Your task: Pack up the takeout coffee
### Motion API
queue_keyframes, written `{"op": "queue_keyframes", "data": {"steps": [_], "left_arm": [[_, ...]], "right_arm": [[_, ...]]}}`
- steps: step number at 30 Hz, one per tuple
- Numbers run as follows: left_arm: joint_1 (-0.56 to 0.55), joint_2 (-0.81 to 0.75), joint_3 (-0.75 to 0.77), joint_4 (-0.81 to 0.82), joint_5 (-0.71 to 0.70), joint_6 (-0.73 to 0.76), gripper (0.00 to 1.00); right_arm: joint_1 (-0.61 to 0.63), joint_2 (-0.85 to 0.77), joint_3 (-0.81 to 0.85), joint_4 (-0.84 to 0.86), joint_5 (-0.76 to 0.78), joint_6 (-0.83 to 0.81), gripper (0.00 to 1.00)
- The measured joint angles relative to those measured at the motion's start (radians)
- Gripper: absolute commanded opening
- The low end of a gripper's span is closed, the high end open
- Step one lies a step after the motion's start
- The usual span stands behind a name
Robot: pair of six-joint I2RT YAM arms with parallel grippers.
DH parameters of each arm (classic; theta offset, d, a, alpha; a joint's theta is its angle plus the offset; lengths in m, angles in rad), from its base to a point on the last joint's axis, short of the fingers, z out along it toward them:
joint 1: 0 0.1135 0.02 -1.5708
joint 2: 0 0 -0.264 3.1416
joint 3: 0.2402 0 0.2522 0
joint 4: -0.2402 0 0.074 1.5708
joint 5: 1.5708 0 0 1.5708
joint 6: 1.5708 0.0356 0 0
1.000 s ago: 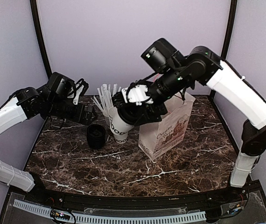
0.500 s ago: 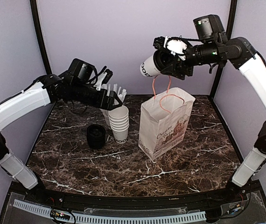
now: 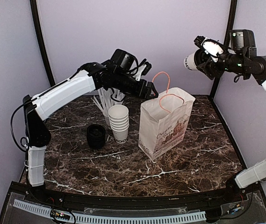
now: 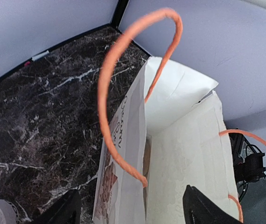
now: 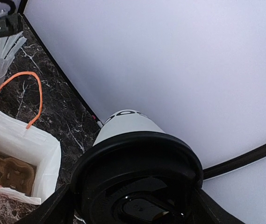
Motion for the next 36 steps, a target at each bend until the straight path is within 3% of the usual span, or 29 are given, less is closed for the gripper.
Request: {"op": "queue_keyframes", "data": {"steps": [6,8,11,15,24,36], "left_arm": [[-0.016,0.043,0.0,-0.039,0.021,0.015,0.59],[-0.018,0.043,0.003,-0.042,0.023,0.019,0.47],[-0.019,0.043,0.007,-0.047,0.028,0.027,0.2],[-0.019,0.043,0.008,-0.058,0.038,0.041,0.01],[-0.036,0.042,0.04,-0.132,0.017,0.093,0.0],[-0.115,-0.065,-0.006,-0.283,-0.069,0.158,0.0]], "right_arm": [[-0.019,-0.061,-0.072,0.015,-0.001,0.026,0.77],[-0.02,-0.063,-0.082,0.012,-0.022,0.038,0.77],[-0.021,-0.063,-0.085,-0.002,-0.09,0.049,0.77],[-0.021,-0.071,-0.085,-0.041,-0.206,0.052,0.77],[0.002,-0.114,-0.083,-0.171,-0.393,0.008,0.76],[0.205,-0.056,-0.104,-0.309,-0.463,-0.074,0.76]]}}
